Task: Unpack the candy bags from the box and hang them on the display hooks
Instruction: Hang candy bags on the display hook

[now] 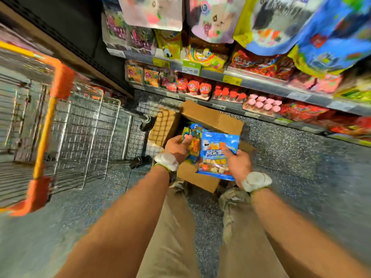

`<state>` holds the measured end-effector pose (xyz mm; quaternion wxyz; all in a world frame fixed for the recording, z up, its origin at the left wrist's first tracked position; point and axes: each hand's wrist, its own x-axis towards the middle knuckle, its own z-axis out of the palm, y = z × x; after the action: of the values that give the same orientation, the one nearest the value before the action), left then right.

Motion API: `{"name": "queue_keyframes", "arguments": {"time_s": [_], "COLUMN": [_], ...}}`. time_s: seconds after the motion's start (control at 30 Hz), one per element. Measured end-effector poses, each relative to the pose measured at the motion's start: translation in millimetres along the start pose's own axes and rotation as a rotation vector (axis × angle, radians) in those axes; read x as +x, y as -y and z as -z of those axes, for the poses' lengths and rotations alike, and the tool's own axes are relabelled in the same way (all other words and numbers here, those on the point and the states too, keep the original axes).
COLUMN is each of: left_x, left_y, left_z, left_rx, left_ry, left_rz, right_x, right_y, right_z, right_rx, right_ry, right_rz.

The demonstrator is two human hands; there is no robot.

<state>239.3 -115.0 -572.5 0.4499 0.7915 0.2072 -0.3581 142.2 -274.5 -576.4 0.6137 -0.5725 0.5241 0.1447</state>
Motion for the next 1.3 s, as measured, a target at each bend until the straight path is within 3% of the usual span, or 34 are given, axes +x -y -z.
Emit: {"name": "queue_keyframes", "arguments": {"time_s": [0.33,0.6,0.8,0.97,1.1,1.3], "left_x": [-100.2,-142.6,-169.3,-199.4,-229.8,-243.0], "left_y": [-67.0,-127.8,-184.4,-227.2,-260.2,-291.4], "left_z": [45.3,68.8,85.9,95.0,102.3,118.0], "left_rx": [-0.051,0.030,0.091,0.053,0.104,0.087], "left_ry": [-0.031,-0.068,-0.054,-0.019,-0.029,-0.002], "left_rz": [-0.187,-0.455,-0.707,-0.822,-0.974,-1.052], "right_x": [-112.1,-163.7,-202.1,-228.6,-251.1,-260.8], "right_y": [65.0,126.4,176.2,214.1,239.8,269.2], "right_z": [30.6,61.1,79.0,88.0,88.6,95.9], "right_rx": [0.000,0.028,0.089,0.217,0.226,0.203], "right_ry": [0.125,0.067,0.069,0.103,0.047,0.042], "right_rz": [0.150,0.304,0.578,0.644,0.741,0.827]}}
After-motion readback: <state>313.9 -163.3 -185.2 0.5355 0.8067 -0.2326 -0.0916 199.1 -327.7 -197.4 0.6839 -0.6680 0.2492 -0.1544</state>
